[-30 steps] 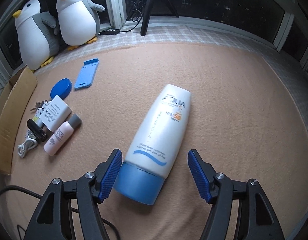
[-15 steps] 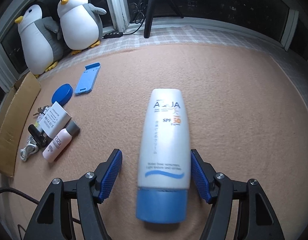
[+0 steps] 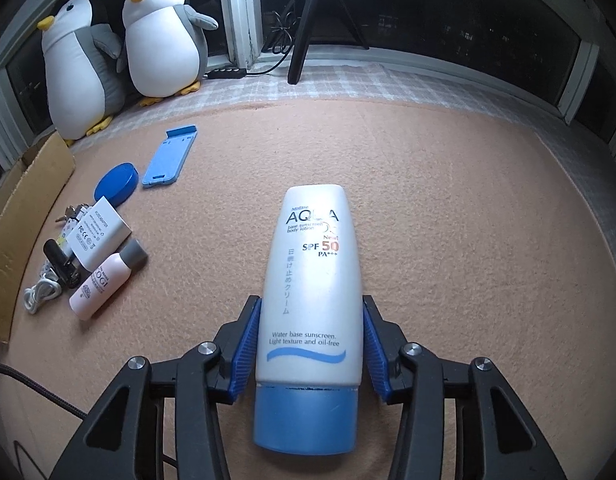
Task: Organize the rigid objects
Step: 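Carry the sunscreen tube with the right gripper into the cardboard box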
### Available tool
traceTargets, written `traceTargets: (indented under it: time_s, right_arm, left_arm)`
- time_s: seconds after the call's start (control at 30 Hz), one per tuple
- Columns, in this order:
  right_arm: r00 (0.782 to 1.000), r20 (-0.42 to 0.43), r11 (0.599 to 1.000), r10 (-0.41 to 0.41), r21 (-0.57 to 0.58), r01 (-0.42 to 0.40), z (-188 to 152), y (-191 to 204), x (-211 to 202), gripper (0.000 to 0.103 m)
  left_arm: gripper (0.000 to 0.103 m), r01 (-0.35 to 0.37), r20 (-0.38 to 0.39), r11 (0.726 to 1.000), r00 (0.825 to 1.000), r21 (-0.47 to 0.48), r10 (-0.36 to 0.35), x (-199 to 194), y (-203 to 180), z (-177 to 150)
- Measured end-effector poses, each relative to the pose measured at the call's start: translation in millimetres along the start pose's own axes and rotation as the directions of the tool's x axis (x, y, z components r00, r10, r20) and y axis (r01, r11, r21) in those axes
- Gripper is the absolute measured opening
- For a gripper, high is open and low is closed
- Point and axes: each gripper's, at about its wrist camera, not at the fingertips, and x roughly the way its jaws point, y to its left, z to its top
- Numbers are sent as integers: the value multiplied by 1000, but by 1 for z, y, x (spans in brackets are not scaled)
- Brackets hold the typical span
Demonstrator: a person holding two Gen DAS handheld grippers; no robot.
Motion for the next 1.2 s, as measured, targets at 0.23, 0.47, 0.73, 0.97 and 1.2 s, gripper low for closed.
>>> traceTargets:
  time_s: [0.23,0.47,0.73,0.97,1.2]
  right_arm:
    - [999,34,1000,28,7,-28,9,6,-18,43]
    - [991,70,993,114,-49,-110,35,44,-45,43]
    - [965,101,956,240,-199,-217,60,127,-69,43]
    - [933,88,898,350,-314,-308,71,205,-84,43]
    - [896,26,821,444,-413,-395,66,279,-85,43]
  left_arm:
    - [18,12,-8,1000,1000,0,-12,1,2,1]
    - [18,19,-10,1000,1000,-1,-19,2,3,1]
    - [18,22,-7,1000,1000,1,-22,2,3,0]
    - [18,25,-6,1000,1000,-1,-25,1,4,0]
    - [18,35,-5,999,999,-4,-35,0,5,0]
